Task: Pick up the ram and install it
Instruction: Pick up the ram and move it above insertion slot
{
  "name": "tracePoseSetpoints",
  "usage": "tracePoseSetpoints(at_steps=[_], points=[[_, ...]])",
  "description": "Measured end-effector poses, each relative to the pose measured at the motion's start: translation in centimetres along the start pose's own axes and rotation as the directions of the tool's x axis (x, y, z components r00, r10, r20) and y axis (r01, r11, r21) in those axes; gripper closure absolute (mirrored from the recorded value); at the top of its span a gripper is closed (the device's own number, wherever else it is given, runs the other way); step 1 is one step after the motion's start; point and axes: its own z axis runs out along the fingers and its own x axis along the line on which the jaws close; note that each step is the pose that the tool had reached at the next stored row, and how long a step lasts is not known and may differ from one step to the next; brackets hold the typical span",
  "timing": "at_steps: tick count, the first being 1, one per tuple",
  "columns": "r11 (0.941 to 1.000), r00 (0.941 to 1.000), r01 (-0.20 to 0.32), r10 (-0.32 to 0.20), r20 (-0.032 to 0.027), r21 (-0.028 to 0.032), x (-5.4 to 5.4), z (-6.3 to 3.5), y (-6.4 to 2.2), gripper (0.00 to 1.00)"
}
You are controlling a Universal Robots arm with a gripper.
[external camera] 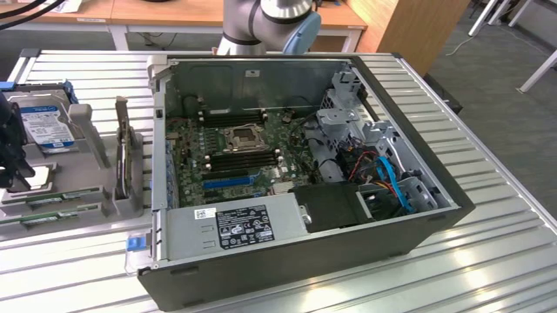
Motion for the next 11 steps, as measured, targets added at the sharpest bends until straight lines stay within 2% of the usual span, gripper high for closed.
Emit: tracePoseSetpoints(at_steps=[11], points=[[1.0, 1.0, 0.0, 0.0, 0.0, 0.0, 0.1, 1.17, -0.06, 0.7]])
